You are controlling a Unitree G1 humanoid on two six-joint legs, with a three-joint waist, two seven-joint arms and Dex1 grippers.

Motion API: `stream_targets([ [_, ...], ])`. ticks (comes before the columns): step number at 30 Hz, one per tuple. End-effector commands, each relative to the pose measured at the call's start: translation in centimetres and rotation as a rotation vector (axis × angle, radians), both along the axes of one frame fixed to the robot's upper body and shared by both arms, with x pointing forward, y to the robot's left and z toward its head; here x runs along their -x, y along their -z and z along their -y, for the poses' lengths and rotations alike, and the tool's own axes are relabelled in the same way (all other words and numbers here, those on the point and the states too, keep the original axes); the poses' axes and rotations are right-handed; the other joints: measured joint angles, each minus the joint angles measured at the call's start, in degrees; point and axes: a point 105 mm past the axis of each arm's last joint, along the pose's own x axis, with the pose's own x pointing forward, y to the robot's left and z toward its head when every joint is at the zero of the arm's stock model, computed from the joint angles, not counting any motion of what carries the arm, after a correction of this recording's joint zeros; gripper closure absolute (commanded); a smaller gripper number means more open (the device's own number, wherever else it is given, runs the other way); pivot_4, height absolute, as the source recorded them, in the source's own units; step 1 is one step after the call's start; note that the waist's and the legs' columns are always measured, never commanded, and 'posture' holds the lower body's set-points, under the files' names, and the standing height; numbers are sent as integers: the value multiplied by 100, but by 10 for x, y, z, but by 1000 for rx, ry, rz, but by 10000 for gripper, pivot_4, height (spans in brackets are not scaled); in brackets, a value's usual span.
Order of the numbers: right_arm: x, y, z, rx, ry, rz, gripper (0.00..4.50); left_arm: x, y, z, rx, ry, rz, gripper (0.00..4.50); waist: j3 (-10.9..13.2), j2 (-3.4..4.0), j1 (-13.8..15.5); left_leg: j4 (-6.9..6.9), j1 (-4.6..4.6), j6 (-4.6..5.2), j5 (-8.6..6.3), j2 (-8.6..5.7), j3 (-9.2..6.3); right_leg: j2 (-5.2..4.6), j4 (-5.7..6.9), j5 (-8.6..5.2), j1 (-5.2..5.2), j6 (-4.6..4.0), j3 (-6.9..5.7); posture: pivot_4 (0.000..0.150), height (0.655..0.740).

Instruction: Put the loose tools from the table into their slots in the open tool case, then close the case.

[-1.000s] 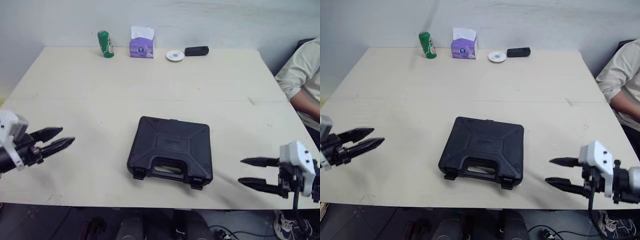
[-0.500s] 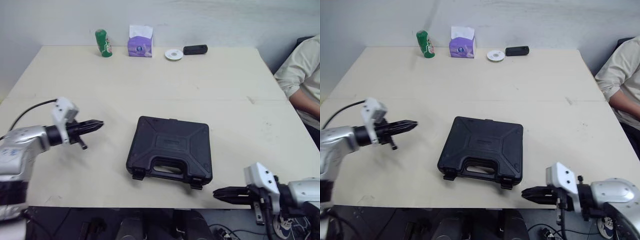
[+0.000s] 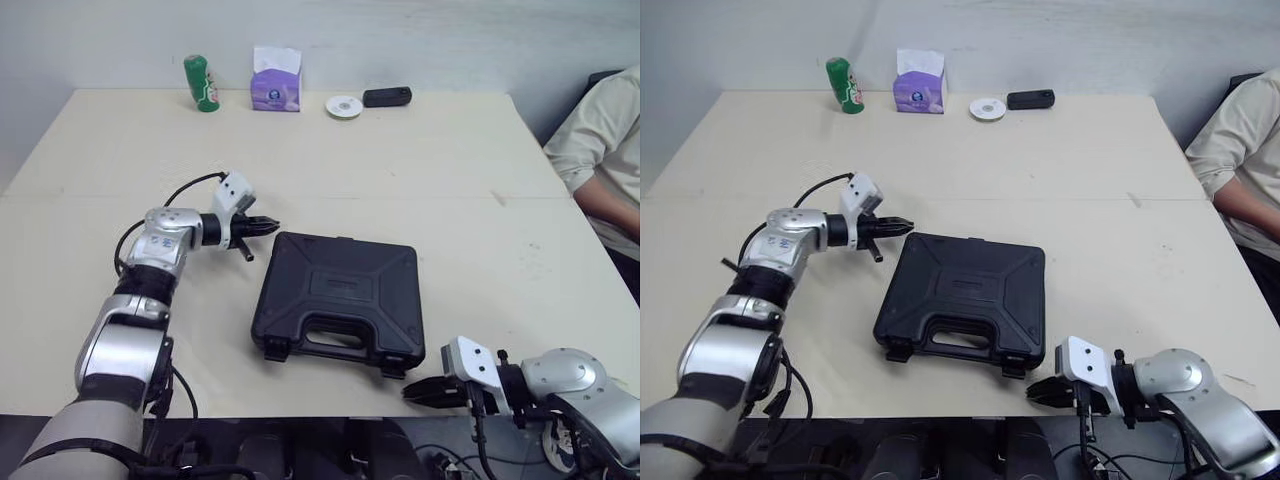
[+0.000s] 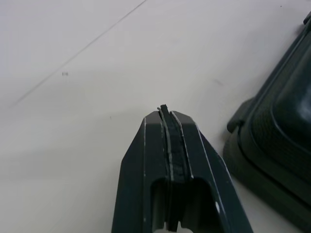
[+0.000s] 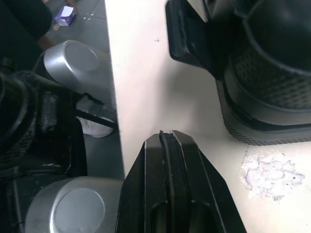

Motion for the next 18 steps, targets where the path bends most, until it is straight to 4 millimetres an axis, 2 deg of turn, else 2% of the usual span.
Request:
stream_targets([
  [1, -16, 0, -1, -3, 41, 100, 45000, -1, -3, 18, -20, 80, 30, 44681, -1, -1, -4, 0, 1, 0, 0, 1, -2, -1, 0, 0, 1, 0, 1, 1500, 7316],
  [7, -37, -1, 5, -5, 92, 174, 45000, 8, 2, 27, -22, 184, 25, 44681, 2, -9, -77, 1, 6, -2, 2, 2, 1, 1, 8, 1, 2, 0, -1, 1500, 7316],
  [10, -50, -8, 8, -9, 118, 219, 45000, 21, 3, 29, -6, 284, -7, 44681, 2, -10, -139, 15, 3, 0, 2, 2, -2, -1, 10, 1, 4, 1, 0, 1500, 7316],
  [15, -73, -14, 20, 31, 174, 319, 45000, 43, 7, 18, -32, 389, -38, 44681, 1, -9, -159, 34, 0, 4, -2, 3, -7, -8, 19, 2, 7, 2, 15, 1500, 7316],
  [18, -90, -16, 33, 61, 249, 378, 45000, 66, 15, 8, -63, 440, -60, 44681, 1, -8, -183, 34, 2, 0, -3, 7, -6, -6, 31, 1, 6, -1, 21, 1500, 7316],
])
